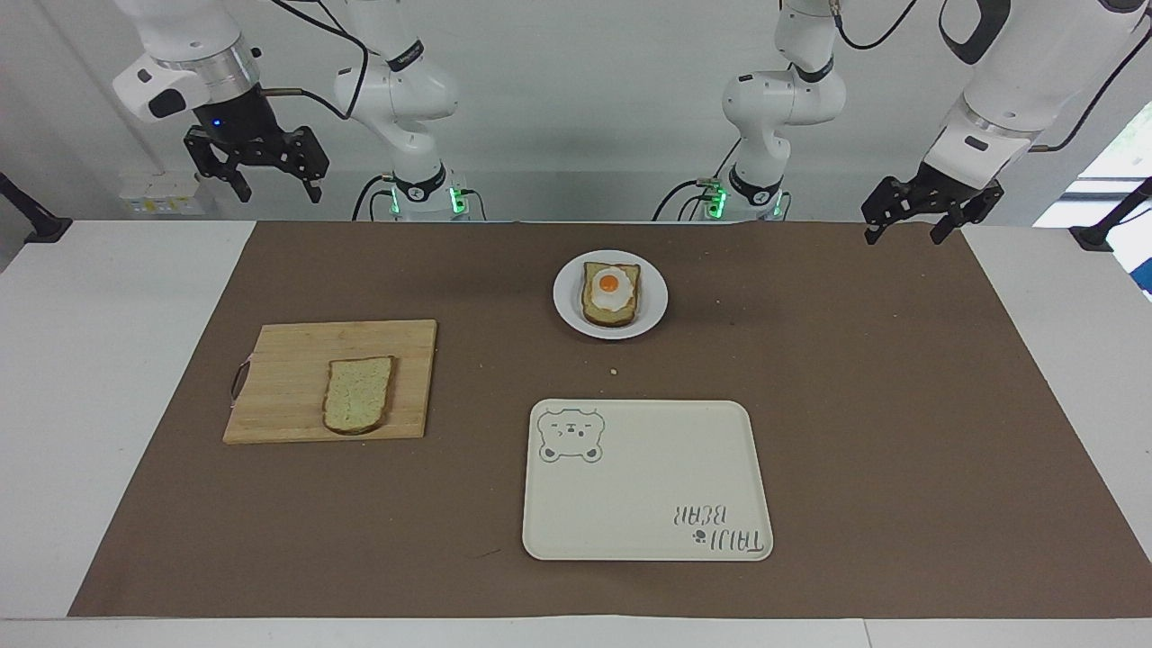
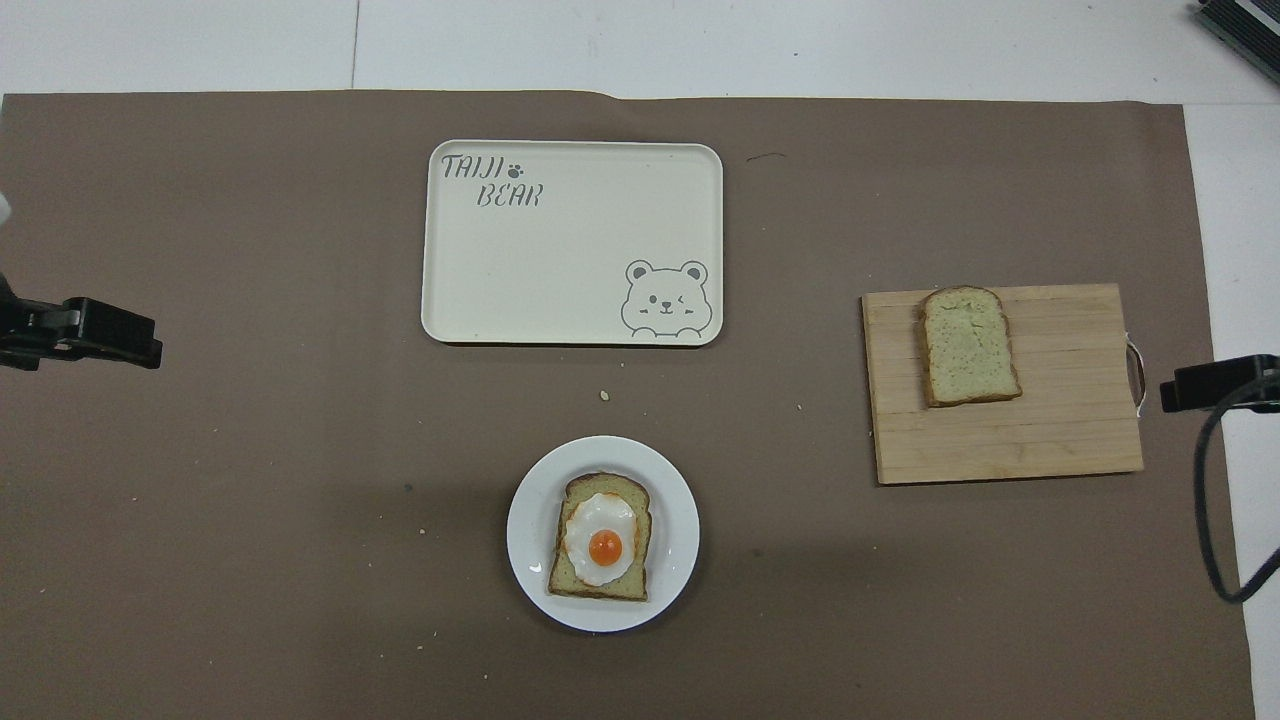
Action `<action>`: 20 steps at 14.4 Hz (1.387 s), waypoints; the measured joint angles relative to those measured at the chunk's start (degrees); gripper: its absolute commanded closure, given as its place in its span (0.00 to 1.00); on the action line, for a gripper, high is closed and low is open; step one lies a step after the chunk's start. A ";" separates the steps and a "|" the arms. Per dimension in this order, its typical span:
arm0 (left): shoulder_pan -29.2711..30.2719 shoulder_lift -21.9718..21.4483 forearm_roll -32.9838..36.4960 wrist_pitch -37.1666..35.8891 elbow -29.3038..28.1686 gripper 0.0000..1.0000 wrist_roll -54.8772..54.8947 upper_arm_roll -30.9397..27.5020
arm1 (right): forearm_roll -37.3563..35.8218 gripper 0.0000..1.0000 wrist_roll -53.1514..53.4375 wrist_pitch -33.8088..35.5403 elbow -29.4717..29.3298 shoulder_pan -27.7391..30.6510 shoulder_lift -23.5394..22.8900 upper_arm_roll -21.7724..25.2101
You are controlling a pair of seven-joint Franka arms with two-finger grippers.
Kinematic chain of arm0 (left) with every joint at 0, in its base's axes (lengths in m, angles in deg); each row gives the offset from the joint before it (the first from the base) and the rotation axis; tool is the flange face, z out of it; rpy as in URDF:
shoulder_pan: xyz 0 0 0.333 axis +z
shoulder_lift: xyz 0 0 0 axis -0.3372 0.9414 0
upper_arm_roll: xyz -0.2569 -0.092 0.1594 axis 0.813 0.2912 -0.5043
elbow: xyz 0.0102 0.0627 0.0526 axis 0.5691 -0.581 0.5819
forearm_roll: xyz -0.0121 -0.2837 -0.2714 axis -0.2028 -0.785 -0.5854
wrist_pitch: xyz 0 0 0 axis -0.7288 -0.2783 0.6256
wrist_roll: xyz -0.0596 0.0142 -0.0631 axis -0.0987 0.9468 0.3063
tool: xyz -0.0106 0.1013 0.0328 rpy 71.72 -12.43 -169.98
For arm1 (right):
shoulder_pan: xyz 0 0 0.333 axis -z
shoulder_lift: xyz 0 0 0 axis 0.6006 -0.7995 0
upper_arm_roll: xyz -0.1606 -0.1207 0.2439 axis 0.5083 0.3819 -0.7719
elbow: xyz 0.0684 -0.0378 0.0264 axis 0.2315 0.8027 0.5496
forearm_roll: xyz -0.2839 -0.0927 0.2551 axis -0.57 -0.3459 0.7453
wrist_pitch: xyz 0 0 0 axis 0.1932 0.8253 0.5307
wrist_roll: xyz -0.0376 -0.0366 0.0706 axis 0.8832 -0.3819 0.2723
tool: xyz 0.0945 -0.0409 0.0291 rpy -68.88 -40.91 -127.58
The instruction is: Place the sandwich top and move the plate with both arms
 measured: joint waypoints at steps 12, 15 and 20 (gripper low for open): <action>0.00 0.00 0.00 0.00 0.00 0.00 0.00 0.00 | 0.01 0.00 0.00 0.00 0.56 -0.03 0.42 -0.07; 0.00 0.00 0.00 0.00 0.00 0.00 0.00 0.00 | 0.01 0.00 0.00 0.00 0.69 -0.04 0.42 -0.07; 0.00 0.00 0.00 0.00 0.00 0.00 0.00 0.00 | 0.04 0.00 0.00 -2.12 1.96 -0.05 0.42 -0.09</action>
